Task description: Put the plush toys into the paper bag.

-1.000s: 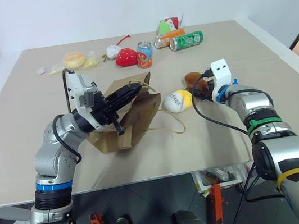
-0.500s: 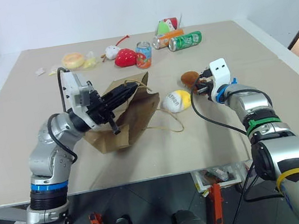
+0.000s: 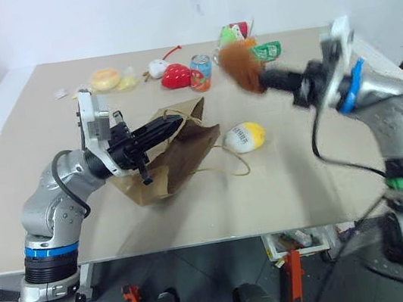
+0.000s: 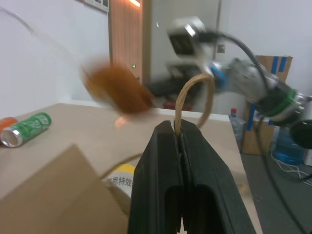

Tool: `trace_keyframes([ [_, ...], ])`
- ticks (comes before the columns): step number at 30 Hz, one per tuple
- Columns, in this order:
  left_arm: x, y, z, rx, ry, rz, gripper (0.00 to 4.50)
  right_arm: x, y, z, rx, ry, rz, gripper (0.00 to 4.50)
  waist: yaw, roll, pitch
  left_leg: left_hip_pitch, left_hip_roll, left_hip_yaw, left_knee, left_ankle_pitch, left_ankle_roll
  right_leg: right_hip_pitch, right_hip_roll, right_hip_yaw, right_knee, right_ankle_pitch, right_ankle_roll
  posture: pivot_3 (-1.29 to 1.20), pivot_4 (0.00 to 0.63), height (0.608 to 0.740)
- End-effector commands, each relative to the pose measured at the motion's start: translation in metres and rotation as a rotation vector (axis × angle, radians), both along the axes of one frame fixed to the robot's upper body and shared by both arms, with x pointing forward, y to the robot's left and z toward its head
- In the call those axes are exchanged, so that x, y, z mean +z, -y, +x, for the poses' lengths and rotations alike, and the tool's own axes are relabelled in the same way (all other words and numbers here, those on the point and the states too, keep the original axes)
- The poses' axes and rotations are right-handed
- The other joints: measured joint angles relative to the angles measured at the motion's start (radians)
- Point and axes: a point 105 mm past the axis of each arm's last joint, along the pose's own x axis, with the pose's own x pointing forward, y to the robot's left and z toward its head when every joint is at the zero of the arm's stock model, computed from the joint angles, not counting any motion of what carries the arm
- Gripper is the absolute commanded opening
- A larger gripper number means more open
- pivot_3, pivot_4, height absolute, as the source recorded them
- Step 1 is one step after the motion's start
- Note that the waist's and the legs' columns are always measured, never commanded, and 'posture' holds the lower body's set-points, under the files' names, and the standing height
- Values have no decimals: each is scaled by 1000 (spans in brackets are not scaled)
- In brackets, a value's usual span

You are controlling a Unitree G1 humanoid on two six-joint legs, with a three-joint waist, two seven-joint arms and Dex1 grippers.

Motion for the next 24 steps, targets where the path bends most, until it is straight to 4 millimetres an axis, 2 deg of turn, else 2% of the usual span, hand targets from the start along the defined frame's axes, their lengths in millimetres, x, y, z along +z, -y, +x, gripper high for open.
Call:
trace_keyframes([
  [1,13,0,-7,-11,53,-22,0,2,-7,-11,52,41,-120,49,-8,0,0,0,0,0,2,0,0,0,0,0,0,0,-4,0,150,740],
  [10,16,2,-6,-14,69,-31,0,-16,-27,-16,146,74,-316,49,-14,0,0,1,0,0,6,0,0,1,0,0,0,5,-5,0,150,740],
  [12,16,3,-6,-15,72,-29,0,-22,-23,-18,153,64,-356,49,-14,0,0,2,0,0,6,0,0,1,0,0,0,5,-5,0,150,740],
  [15,14,5,-7,-19,71,-26,0,-23,-6,-16,122,68,-401,49,-11,0,0,1,0,0,6,0,0,1,0,0,0,3,-4,0,150,740],
  [18,11,7,-8,-30,69,-17,0,-30,-3,-24,158,70,-482,49,-11,0,0,0,0,0,6,0,0,1,0,0,0,2,-3,0,150,740],
  [22,11,9,-7,-36,70,-19,0,-37,3,-24,147,73,-539,49,-11,0,0,1,0,0,5,0,0,0,0,0,0,1,-3,0,150,740],
  [24,11,10,-7,-40,70,-22,0,-26,8,-12,75,112,-497,49,-13,0,0,1,0,0,5,0,0,0,0,0,0,2,-4,0,150,740],
])
